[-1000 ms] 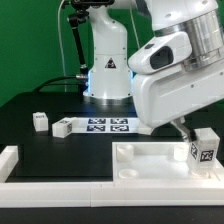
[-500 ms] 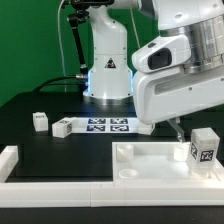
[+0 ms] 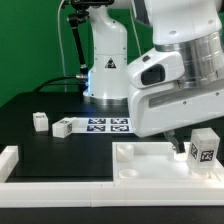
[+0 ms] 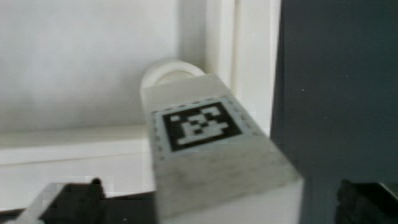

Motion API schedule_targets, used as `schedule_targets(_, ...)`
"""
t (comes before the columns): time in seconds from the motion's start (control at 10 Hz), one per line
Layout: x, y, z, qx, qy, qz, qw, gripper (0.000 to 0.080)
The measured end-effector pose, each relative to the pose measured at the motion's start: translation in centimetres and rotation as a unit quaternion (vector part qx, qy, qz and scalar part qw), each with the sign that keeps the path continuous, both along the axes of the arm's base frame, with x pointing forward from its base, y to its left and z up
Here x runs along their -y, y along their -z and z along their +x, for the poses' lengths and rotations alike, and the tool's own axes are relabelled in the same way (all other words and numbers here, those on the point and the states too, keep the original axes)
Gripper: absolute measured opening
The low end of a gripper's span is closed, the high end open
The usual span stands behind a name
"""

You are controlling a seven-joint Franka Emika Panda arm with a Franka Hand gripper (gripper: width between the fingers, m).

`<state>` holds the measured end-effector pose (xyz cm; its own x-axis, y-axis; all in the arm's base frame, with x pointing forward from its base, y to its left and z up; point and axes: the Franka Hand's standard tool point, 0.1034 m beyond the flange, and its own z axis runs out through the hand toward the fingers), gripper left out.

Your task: Assemble square table

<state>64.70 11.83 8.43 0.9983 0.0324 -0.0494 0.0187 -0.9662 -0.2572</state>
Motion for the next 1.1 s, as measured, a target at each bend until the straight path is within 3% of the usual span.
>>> schedule_targets(0.3, 0.0, 0.0, 0.0, -0.003, 0.012, 0.001, 1.000, 0.0634)
schedule_targets(0.4, -0.2, 0.0, 0.0, -0.012, 0.047, 0.002, 0.999, 0.0469)
schedule_targets(0.5, -0.2, -0.1, 0.1, -0.018, 0.075, 0.001, 0.997, 0.0469)
schedule_targets(0.6, -0.1, -0.1, 0.2, -0.024, 0.103, -0.001, 0.994, 0.0321)
schedule_targets(0.8, 0.2, -0.1, 0.3, -0.030, 0.182, -0.007, 0.983, 0.0321)
schedule_targets(1.1, 0.4, -0.1, -1.6, -0.012, 0.346, -0.008, 0.938, 0.0321)
